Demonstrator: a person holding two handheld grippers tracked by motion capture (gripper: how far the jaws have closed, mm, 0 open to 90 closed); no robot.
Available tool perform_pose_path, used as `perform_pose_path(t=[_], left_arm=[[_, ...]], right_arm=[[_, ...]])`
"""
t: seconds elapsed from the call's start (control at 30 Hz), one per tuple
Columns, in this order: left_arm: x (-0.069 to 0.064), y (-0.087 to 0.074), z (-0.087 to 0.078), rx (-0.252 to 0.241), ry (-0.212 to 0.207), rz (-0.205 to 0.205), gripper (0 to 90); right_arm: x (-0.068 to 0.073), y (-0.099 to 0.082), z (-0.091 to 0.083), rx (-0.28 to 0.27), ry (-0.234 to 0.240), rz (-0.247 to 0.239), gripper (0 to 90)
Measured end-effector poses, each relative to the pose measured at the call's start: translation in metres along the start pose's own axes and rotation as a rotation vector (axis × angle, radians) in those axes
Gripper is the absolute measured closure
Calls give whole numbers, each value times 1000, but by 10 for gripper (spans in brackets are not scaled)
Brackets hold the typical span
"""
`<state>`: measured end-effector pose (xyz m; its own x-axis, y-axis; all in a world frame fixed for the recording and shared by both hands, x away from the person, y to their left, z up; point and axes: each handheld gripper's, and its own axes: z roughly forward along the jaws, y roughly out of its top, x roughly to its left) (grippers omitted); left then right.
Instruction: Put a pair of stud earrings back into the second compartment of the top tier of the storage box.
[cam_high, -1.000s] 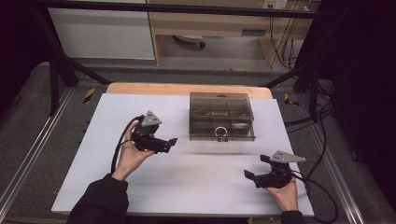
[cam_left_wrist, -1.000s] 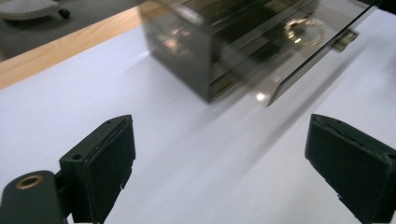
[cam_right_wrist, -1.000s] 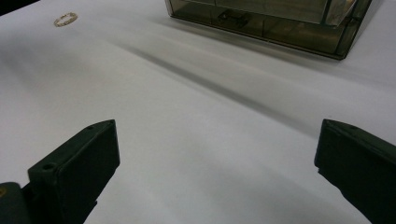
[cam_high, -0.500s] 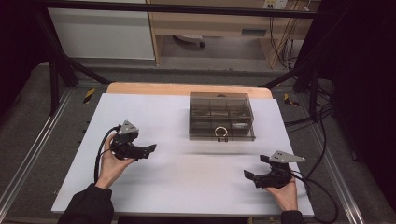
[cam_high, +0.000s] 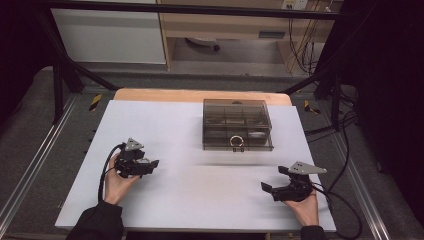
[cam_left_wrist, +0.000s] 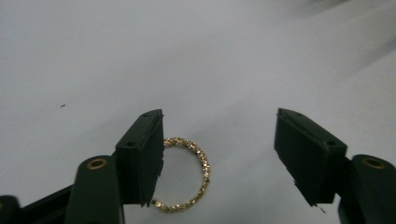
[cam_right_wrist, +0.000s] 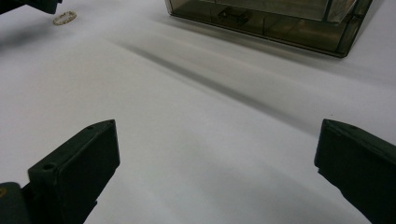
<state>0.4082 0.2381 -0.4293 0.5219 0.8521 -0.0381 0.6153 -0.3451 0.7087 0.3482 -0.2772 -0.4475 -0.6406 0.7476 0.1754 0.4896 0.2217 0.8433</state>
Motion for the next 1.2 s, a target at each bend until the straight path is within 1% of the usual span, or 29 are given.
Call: perform_pose_path(t=[0.03,0.13,0.23,0.33,0.37,0.4,0.43,0.47,0.57,0.6,0.63,0.7,0.83,0.9,0.97,1.17,1.2], left_arm=[[0,0,0,0,0,0,359],[2,-3,5,23,5,-9,429],[3,-5,7,47,17,-6,497],[3,-5,8,47,34,-5,566],[3,-5,8,47,34,-5,585],[3,-5,8,49,32,-10,585],[3,-6,9,52,32,-7,626],[2,-6,9,52,33,-7,635],[3,-7,9,47,30,-20,680],[4,-7,10,46,34,-14,701],[4,-8,10,52,31,-22,713],[4,-8,10,50,29,-28,748],[2,-9,10,46,30,-23,799],[1,-9,12,56,41,-10,813],[1,-9,12,51,45,-9,828],[-1,-9,12,55,61,3,849],[-3,-9,12,59,71,10,851]], right_arm=[[0,0,0,0,0,0,5],[0,0,0,1,-1,-1,5],[0,0,0,2,-1,-3,5],[0,0,0,1,1,-5,6],[0,0,0,1,1,-5,6],[0,0,0,0,0,-4,5],[0,0,0,0,0,-4,6],[0,0,0,1,0,-2,5],[0,0,0,0,-1,-2,5],[0,0,0,0,0,-2,6],[0,0,0,-1,0,-3,5],[0,0,-1,-1,0,-2,6],[0,0,-1,-5,-1,-4,5],[0,0,-1,-5,0,-2,5],[0,0,-1,-5,-1,-4,5],[0,1,-1,-7,0,1,6],[0,1,-1,-8,2,2,6]])
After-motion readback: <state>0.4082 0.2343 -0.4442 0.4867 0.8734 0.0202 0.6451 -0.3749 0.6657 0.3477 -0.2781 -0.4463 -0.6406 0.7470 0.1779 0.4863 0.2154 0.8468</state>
